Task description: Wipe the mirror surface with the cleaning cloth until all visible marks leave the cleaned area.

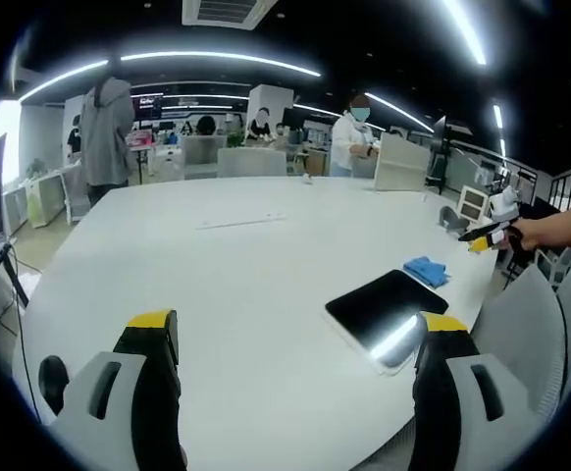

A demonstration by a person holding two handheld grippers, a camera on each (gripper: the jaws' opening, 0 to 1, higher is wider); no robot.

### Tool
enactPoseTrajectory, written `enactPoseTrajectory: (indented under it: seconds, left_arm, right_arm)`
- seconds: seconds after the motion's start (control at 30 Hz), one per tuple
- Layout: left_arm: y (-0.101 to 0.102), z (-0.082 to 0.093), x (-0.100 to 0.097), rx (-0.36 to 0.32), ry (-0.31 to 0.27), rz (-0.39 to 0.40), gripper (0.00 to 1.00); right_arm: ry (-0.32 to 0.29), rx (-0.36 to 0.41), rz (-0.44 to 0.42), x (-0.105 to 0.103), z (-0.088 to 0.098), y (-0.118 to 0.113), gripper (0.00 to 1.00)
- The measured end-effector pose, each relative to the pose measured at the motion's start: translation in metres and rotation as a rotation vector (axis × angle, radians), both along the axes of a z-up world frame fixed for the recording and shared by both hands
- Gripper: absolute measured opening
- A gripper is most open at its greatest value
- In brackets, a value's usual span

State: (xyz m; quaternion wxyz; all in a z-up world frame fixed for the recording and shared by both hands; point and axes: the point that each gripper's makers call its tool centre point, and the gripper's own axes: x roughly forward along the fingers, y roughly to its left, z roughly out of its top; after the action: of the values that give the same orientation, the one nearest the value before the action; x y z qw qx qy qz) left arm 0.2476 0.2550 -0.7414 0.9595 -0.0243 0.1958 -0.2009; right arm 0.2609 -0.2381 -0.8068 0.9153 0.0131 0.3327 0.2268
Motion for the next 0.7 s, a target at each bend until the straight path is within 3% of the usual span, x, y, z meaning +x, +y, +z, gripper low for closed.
enactPoseTrajectory:
  seconds: [0.7]
  left_arm:
    - [-0.0091, 0.0078, -0.0028, 0.001, 0.0, 0.002, 0.99]
  right_arm:
    - [-0.003, -0.003, 0.007, -0.0014, -0.0003, -0.0003, 0.98]
